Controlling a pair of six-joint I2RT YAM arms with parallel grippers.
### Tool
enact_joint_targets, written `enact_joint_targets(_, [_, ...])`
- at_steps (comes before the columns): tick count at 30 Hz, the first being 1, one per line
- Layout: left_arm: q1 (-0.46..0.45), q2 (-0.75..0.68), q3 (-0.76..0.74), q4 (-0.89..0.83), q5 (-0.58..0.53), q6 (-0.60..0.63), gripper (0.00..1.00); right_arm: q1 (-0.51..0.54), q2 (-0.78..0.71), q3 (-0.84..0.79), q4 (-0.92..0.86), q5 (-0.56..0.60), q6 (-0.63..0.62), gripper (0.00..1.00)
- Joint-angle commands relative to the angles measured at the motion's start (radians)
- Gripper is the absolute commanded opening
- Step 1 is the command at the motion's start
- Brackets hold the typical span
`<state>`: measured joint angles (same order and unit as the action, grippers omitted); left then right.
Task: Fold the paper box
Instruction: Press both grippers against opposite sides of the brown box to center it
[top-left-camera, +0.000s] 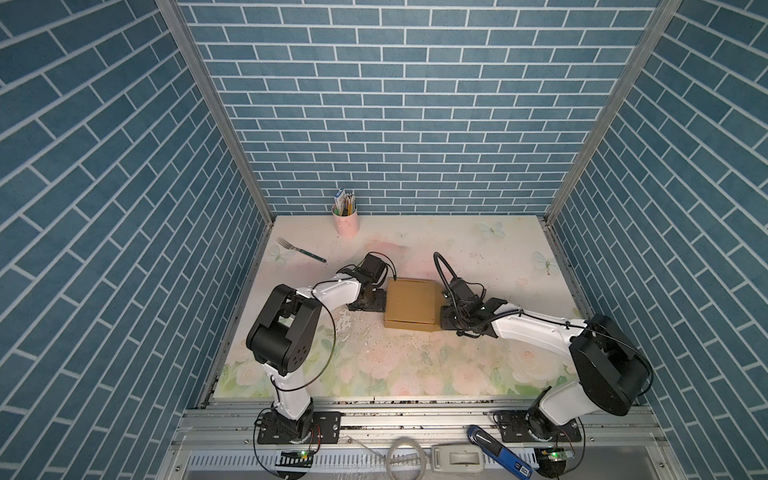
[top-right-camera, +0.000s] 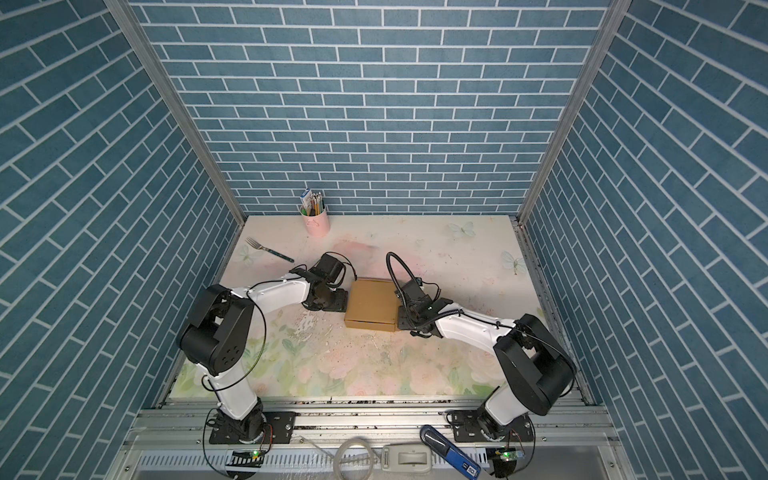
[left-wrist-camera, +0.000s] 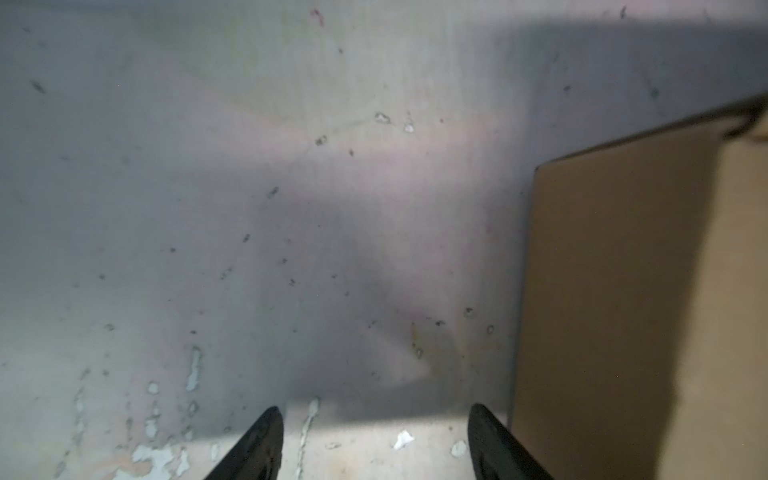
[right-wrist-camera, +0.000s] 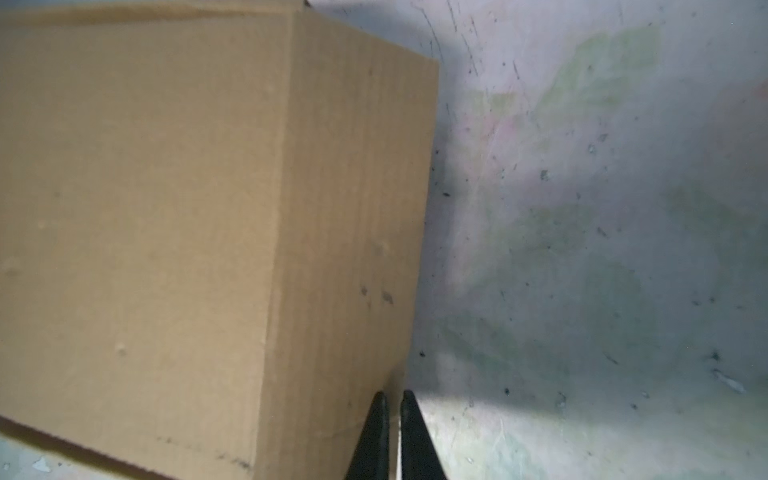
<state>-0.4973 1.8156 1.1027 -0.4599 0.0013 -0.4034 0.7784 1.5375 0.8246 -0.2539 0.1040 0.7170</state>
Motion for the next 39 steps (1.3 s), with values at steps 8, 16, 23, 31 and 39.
enact_joint_targets(8, [-0.081,0.048,0.006,0.033,0.024,-0.03,0.72,0.003,0.042,-0.001,0.082,-0.068,0.031,0.11])
enact_joint_targets(16, [-0.113,0.063,0.001,0.055,0.039,-0.053,0.72,0.004,0.039,-0.096,0.311,-0.173,0.111,0.12])
enact_joint_targets(23, [-0.132,0.06,-0.018,0.084,0.057,-0.08,0.72,0.004,0.022,-0.156,0.461,-0.223,0.162,0.14])
enact_joint_targets(31, [-0.15,0.059,-0.017,0.087,0.054,-0.094,0.72,0.006,0.035,-0.174,0.537,-0.241,0.208,0.14])
enact_joint_targets(39, [-0.15,0.038,-0.043,0.091,0.046,-0.093,0.72,0.006,0.008,-0.21,0.543,-0.198,0.219,0.16])
